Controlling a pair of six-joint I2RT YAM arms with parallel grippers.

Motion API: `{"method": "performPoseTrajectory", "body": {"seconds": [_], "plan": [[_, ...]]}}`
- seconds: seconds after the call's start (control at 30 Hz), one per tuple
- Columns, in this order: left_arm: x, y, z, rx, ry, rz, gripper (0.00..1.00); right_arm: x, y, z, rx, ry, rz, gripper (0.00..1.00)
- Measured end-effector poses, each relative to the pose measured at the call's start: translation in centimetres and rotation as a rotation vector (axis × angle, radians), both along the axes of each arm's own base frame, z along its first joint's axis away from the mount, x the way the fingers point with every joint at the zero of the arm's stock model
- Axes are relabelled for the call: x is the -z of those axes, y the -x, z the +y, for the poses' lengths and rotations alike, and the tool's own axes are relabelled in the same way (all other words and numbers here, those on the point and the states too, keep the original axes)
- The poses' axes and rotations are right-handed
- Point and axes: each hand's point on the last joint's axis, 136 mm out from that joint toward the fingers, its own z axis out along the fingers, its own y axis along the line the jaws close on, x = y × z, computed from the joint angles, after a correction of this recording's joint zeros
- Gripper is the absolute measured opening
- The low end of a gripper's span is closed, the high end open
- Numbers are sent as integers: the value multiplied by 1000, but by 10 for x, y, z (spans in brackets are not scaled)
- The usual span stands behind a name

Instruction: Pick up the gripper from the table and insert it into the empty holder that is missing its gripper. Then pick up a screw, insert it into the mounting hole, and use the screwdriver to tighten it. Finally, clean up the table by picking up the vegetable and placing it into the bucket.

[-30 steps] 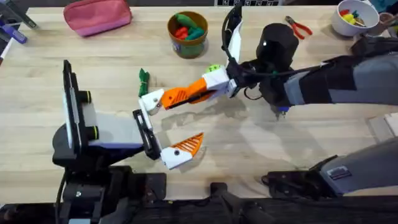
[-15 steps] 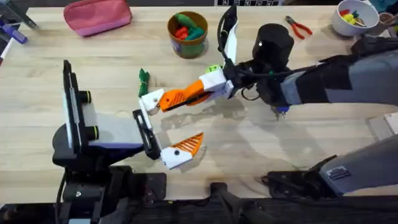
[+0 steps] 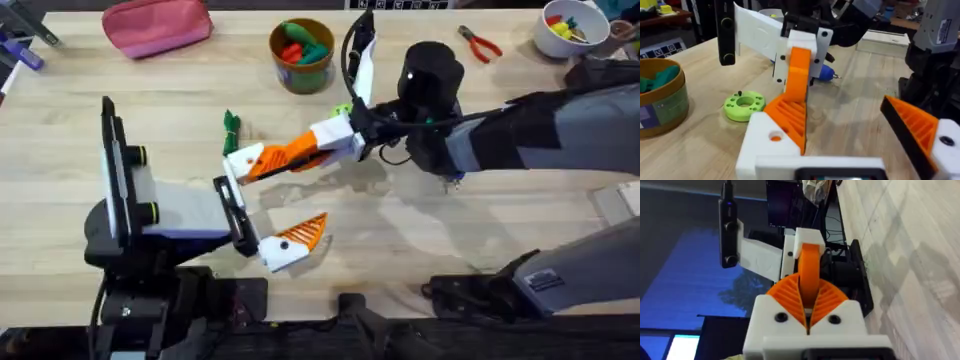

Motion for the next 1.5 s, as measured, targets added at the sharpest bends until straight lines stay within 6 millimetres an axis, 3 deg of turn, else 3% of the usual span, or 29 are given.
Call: {"method": "performPoseTrajectory", "body": {"seconds": [1.5], "plan": [[0,-3,1,-18,-1,1,986,-1,-3,16,54,13,4,6]]}}
